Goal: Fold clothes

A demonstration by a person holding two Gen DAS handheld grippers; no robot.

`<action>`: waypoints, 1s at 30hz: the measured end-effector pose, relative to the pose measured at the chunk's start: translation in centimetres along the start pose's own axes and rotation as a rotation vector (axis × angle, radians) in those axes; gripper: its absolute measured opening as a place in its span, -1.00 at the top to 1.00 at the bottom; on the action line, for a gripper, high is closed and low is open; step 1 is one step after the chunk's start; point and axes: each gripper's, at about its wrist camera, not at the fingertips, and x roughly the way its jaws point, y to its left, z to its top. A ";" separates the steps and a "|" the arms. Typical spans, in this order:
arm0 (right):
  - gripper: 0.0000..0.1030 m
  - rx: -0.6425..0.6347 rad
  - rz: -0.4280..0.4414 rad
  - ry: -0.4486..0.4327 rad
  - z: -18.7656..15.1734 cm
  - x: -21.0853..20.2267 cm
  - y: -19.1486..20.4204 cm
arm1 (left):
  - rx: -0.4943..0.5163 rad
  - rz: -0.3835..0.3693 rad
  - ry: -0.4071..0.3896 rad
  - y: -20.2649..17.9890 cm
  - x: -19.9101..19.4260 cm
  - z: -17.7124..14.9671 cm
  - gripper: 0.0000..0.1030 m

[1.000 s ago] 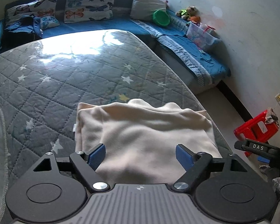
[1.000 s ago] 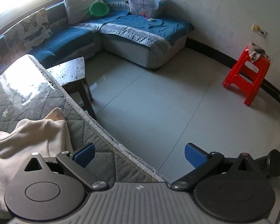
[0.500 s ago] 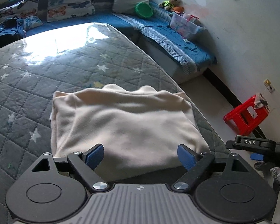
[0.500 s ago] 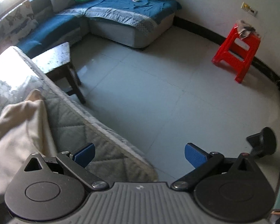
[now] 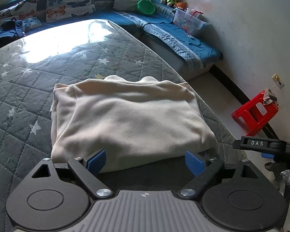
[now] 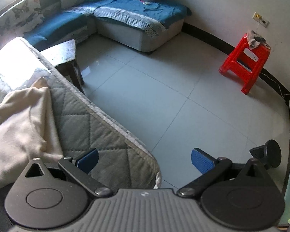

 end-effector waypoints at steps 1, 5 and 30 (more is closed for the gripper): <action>-1.00 -0.004 0.007 -0.007 -0.1 -0.3 0.1 | 0.000 0.005 -0.004 0.0 -0.2 -0.2 -0.79; -1.00 -0.022 0.041 -0.023 -0.8 -1.0 0.7 | 0.002 0.032 -0.017 0.3 -0.8 -1.0 -0.82; -1.00 -0.213 0.216 -0.130 -4.4 -2.7 5.6 | 0.012 0.187 -0.080 2.9 -2.0 -4.9 -1.00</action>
